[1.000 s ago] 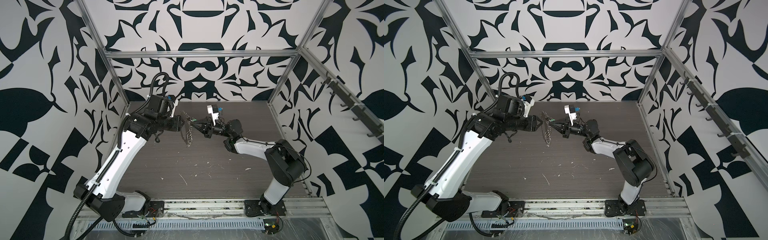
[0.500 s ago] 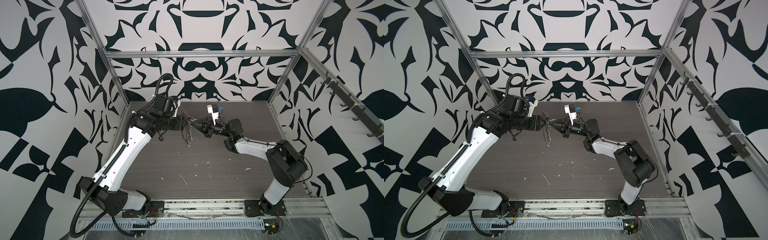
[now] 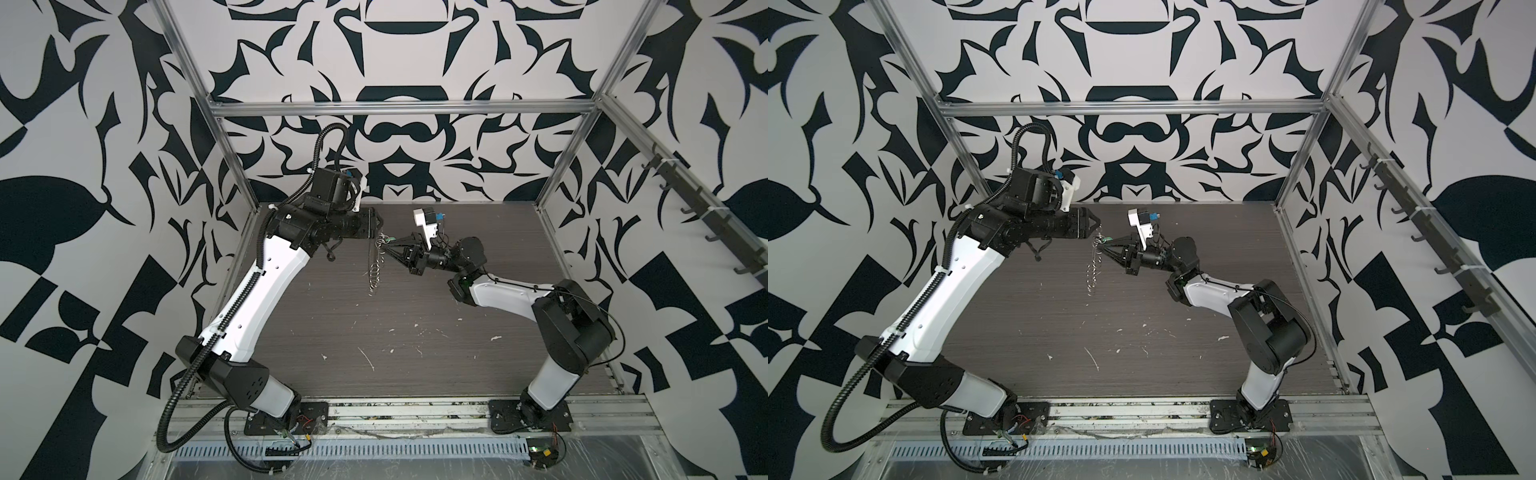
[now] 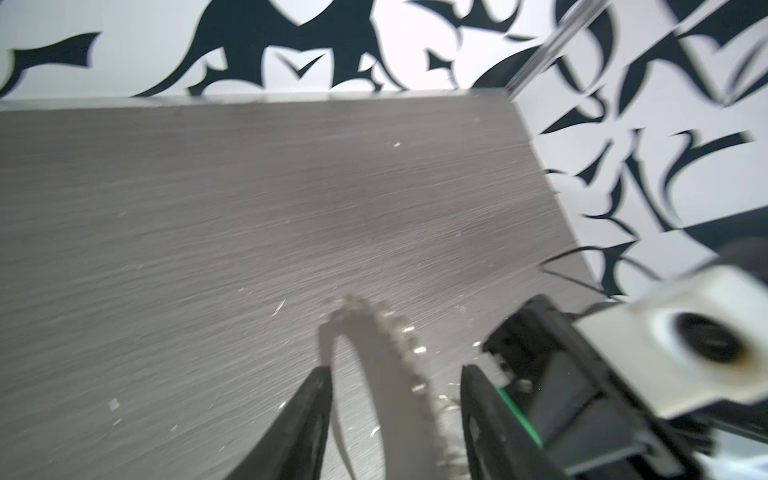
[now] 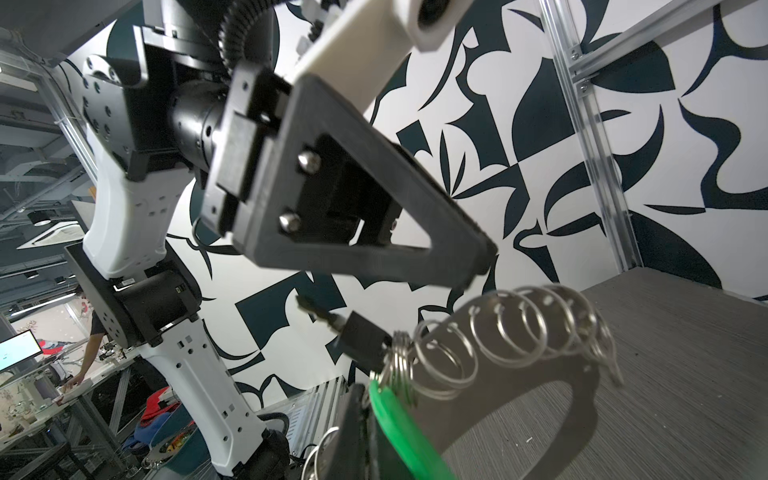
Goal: Remove the keys from the keyring
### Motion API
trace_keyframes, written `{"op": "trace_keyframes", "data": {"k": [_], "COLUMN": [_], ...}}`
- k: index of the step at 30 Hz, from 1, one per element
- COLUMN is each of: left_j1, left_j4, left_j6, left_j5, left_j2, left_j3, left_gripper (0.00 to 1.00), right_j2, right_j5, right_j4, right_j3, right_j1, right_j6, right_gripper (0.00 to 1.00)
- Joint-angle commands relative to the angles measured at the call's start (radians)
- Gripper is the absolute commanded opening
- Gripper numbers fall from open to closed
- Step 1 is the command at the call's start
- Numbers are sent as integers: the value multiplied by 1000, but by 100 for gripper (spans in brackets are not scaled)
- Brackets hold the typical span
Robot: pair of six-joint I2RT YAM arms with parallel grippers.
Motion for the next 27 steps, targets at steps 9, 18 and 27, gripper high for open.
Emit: {"op": "trace_keyframes", "data": {"k": [9,18,27], "left_j1": [5,63,74], "left_j4": [54,115,188], "left_j6": [33,94,75], "left_j5": [103,320,499], "left_j2": [-172,-304,-295], "left_j3": [-132,-242,-291], "left_gripper": [58,48,39], "right_j2": [-18,-38,-69], "right_j5": [16,31,33], "right_j4": [127,130,127], "right_j3": [56,75,90], "right_j1": [5,3,4], "right_j6": [7,33,38], "right_gripper": [0,0,0]}}
